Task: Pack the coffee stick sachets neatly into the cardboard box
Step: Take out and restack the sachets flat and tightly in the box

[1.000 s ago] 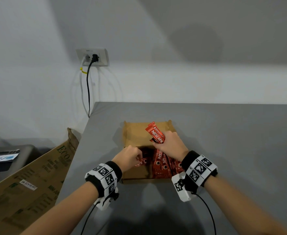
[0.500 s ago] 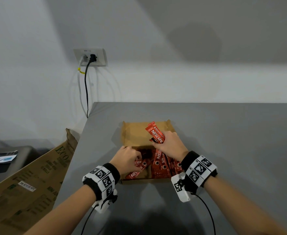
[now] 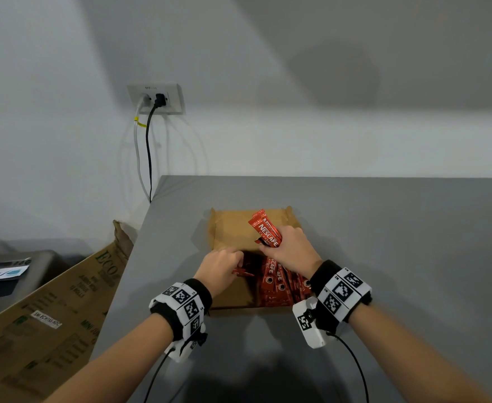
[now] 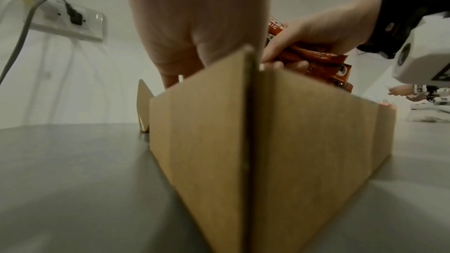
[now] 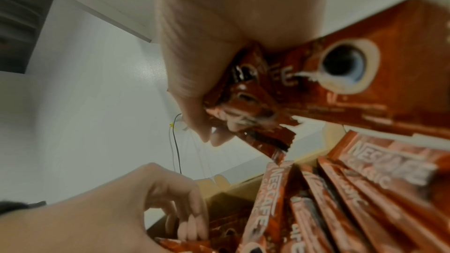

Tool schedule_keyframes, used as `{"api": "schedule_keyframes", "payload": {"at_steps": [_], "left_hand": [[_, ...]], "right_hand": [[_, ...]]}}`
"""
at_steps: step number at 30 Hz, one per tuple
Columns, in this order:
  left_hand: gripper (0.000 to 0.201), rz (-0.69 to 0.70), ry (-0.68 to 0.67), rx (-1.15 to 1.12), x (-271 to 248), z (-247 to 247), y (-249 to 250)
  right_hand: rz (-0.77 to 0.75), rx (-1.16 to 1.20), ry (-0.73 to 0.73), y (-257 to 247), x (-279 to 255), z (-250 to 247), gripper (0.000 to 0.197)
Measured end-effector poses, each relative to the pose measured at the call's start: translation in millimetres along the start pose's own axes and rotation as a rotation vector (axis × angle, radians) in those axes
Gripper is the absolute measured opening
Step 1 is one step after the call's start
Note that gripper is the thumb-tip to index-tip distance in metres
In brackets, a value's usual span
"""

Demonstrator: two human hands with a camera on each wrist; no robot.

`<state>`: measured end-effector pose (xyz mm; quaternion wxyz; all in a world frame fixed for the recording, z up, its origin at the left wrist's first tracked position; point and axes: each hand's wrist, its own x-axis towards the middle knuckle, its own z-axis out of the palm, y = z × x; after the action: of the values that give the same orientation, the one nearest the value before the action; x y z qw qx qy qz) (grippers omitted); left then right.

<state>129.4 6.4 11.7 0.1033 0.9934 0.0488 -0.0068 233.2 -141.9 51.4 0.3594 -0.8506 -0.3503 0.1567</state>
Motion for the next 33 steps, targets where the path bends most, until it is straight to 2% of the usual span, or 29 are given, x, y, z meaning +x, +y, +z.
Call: {"api": "schedule_keyframes", "payload": {"at_steps": [8,13,20,33], "left_hand": [[0.015,0.003,0.064,-0.044,0,8,-11],[0.019,0.015,0.067,-0.049,0,5,-9],[0.015,0.024,0.049,-0.058,-2,8,-7],[0.035,0.029,0.051,-0.033,-2,9,-1]], "right_hand": [[-0.011,-0.001,-0.017,-1,-2,-1,0.023],[-0.005,-0.008,-0.022,-5,-2,0,0.018],[-0.002,-0.008,-0.026,-5,-4,-1,0.021],[0.012,-0.003,-0.024,-5,-4,1,0.02]]}}
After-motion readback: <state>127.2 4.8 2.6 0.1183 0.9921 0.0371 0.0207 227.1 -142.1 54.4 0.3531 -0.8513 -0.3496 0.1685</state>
